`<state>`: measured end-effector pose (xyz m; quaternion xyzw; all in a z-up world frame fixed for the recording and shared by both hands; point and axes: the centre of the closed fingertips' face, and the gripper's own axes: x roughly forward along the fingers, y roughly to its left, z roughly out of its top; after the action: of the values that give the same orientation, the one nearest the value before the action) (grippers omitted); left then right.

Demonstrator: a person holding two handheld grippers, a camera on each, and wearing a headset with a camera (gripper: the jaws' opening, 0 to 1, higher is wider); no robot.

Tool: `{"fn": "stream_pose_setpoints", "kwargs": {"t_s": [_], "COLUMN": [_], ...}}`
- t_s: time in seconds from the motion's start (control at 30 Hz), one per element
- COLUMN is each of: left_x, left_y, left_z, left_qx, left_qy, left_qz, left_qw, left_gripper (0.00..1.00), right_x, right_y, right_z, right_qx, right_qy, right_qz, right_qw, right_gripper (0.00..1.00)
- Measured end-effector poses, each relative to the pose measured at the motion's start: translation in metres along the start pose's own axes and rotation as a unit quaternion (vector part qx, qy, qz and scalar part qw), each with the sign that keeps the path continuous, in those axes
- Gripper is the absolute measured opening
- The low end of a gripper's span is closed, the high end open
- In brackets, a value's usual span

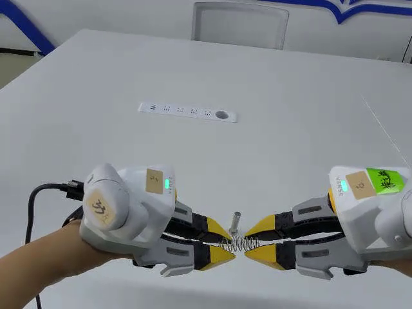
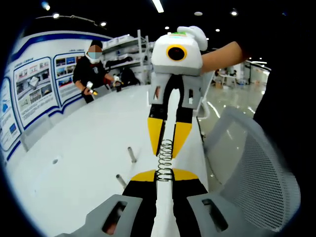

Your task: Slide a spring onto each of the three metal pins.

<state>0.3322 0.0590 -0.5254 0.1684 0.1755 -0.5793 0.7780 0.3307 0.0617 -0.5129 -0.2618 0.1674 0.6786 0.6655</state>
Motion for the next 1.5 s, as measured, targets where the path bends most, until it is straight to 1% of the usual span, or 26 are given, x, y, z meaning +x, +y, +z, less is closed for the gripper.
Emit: {"fn": "stream_pose_setpoints", "kwargs": {"t_s": [0.1,0.17,0.23,0.27,0.3,0.33,0.43,0.5,0.63,0.7,0.77,0.87,0.97,1.03,1.1,1.17,1.2,1.27,1.3,1.37,1.43,1.5], "left_x": [0.000,-0.001,0.000,0.000,0.001,0.002,0.004,0.004,0.004,0.003,0.004,0.006,0.006,0.004,0.002,-0.002,-0.003,-0.006,-0.008,-0.010,-0.013,-0.017], "left_y": [0.002,0.001,0.000,0.000,-0.001,-0.001,-0.001,-0.001,-0.001,0.000,0.001,0.002,0.003,0.005,0.008,0.013,0.016,0.021,0.025,0.028,0.036,0.040], "left_z": [0.000,0.000,0.000,0.001,0.002,0.003,0.004,0.004,0.006,0.006,0.006,0.003,0.002,0.002,0.000,-0.003,-0.004,-0.005,-0.006,-0.006,-0.005,-0.005], "left_qx": [0.001,0.005,0.005,0.005,0.004,0.004,0.009,0.006,-0.001,-0.003,-0.005,0.011,0.015,0.011,0.008,0.006,0.004,-0.004,-0.007,-0.014,-0.013,-0.024], "left_qy": [0.005,0.008,0.007,0.006,0.003,0.002,0.003,0.002,-0.005,-0.007,-0.008,-0.007,-0.007,-0.010,-0.008,-0.006,-0.008,-0.013,-0.014,-0.016,-0.020,-0.022], "left_qz": [0.004,0.002,0.000,0.000,0.000,0.000,0.003,0.003,0.006,0.008,0.008,0.014,0.017,0.018,0.023,0.034,0.039,0.053,0.060,0.068,0.087,0.095], "left_qw": [1.0000,1.0000,1.0000,1.0000,1.0000,1.0000,1.0000,1.0000,1.0000,0.9999,0.9999,0.9998,0.9997,0.9997,0.9997,0.9994,0.9992,0.9985,0.9981,0.9975,0.9959,0.9949], "left_gripper": [0.10,0.10,0.10,0.10,0.10,0.10,0.10,0.10,0.10,0.10,0.10,0.10,0.11,0.11,0.12,0.18,0.23,0.30,0.34,0.40,0.50,0.59], "right_x": [-0.001,-0.001,-0.002,-0.002,-0.001,-0.001,0.002,0.003,0.003,0.003,0.004,0.006,0.008,0.008,0.007,0.006,0.005,0.001,-0.003,-0.008,-0.015,-0.022], "right_y": [0.001,0.003,0.004,0.004,0.004,0.004,0.004,0.004,0.002,0.001,0.000,-0.001,-0.002,-0.004,-0.009,-0.014,-0.016,-0.023,-0.027,-0.034,-0.044,-0.052], "right_z": [0.008,0.016,0.026,0.029,0.035,0.037,0.040,0.040,0.043,0.044,0.044,0.041,0.040,0.039,0.040,0.039,0.040,0.040,0.039,0.036,0.030,0.025], "right_qx": [0.001,0.009,0.014,0.016,0.020,0.021,0.016,0.014,0.032,0.036,0.048,0.045,0.044,0.045,0.048,0.049,0.051,0.055,0.051,0.053,0.056,0.059], "right_qy": [-0.014,-0.032,-0.055,-0.061,-0.072,-0.075,-0.073,-0.073,-0.082,-0.083,-0.080,-0.068,-0.064,-0.063,-0.067,-0.068,-0.072,-0.077,-0.076,-0.073,-0.068,-0.064], "right_qz": [0.006,0.012,0.013,0.013,0.014,0.013,0.012,0.012,0.006,0.002,0.001,-0.001,-0.003,-0.006,-0.012,-0.019,-0.021,-0.029,-0.035,-0.045,-0.058,-0.071], "right_qw": [0.9999,0.9994,0.9983,0.9979,0.9971,0.9968,0.9971,0.9972,0.9961,0.9959,0.9957,0.9967,0.9970,0.9969,0.9965,0.9963,0.9959,0.9951,0.9952,0.9949,0.9945,0.9936], "right_gripper": [0.11,0.11,0.11,0.11,0.11,0.11,0.11,0.11,0.11,0.11,0.11,0.11,0.11,0.11,0.11,0.11,0.11,0.11,0.11,0.11,0.11,0.11]}}
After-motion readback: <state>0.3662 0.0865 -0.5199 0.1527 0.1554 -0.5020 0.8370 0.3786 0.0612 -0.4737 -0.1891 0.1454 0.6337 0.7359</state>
